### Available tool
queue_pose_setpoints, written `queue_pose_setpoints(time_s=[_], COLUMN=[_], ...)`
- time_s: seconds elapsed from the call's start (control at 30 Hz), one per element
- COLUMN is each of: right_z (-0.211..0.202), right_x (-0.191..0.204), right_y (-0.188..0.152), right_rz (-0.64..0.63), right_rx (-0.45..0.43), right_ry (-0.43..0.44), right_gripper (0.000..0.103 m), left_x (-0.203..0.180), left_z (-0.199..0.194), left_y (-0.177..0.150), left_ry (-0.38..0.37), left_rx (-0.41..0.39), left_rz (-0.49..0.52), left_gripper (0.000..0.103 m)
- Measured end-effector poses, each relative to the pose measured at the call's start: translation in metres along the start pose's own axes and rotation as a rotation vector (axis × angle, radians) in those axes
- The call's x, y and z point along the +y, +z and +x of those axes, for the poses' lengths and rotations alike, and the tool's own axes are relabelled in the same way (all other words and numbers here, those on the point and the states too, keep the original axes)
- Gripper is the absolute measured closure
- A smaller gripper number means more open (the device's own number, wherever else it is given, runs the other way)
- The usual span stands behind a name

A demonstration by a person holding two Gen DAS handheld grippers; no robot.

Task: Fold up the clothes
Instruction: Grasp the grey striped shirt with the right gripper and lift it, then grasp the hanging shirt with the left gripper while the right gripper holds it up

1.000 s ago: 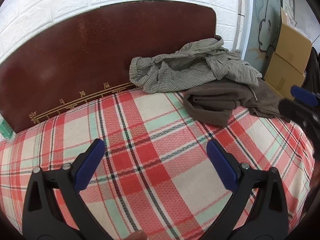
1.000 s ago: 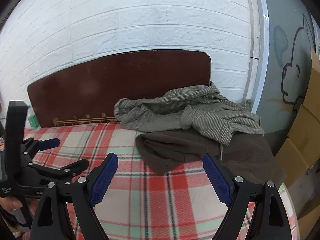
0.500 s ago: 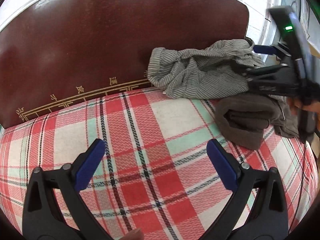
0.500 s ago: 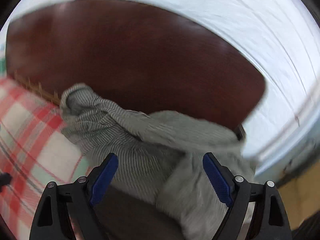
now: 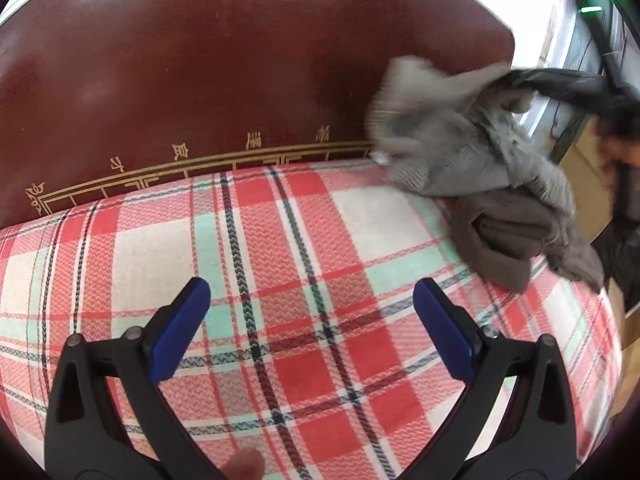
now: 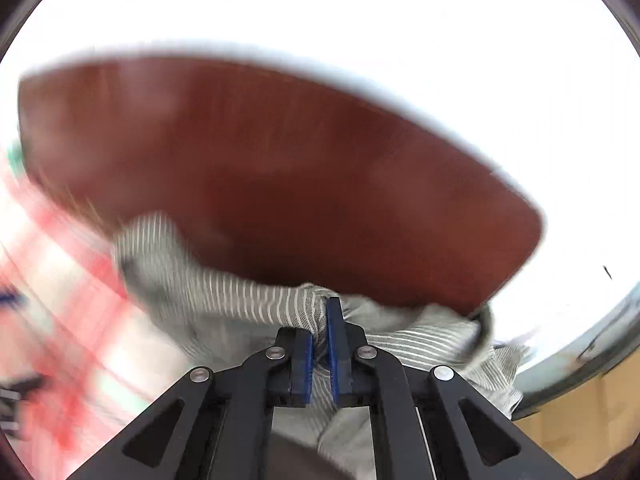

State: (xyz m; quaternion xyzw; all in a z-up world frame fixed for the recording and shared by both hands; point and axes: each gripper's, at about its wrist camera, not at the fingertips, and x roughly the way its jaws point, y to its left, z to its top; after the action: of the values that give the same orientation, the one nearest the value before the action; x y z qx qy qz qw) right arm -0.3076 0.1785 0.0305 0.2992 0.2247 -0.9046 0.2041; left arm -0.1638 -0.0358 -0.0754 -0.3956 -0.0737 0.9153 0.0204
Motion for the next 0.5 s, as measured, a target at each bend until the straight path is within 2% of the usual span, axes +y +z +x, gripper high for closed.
queue_pose_setpoints(time_s=[0.13, 0.2, 0.4, 0.5], right_z=[-0.100, -0.141, -0.250, -0.309], right_x=[-0.041, -0.050, -0.060, -0.055], right_y=[0.003, 0.003, 0.006, 0.014], right_rz=[0.171, 0.207, 0.296, 0.319], right_rx=[-0.113, -0.165, -0.303, -0.406], right_ry=[0.060, 0.076, 0.106, 0.140], right_gripper=[0.098, 0.098, 0.098, 0.098], left_x=[-0.013, -0.028, -0.072, -0.082], left_z=[-0.017, -0.029, -0.083, -0.114], left_y=[0.004, 0.004, -0.005, -0.014], left_ry=[-0.056, -0.096, -0.189, -0.235], left_rx=[-0.033, -0.053, -0.151, -0.202], left_rz=[0.000, 0.025, 0.143, 0.184], left_gripper=[0.001, 0.001, 0.001, 0.001])
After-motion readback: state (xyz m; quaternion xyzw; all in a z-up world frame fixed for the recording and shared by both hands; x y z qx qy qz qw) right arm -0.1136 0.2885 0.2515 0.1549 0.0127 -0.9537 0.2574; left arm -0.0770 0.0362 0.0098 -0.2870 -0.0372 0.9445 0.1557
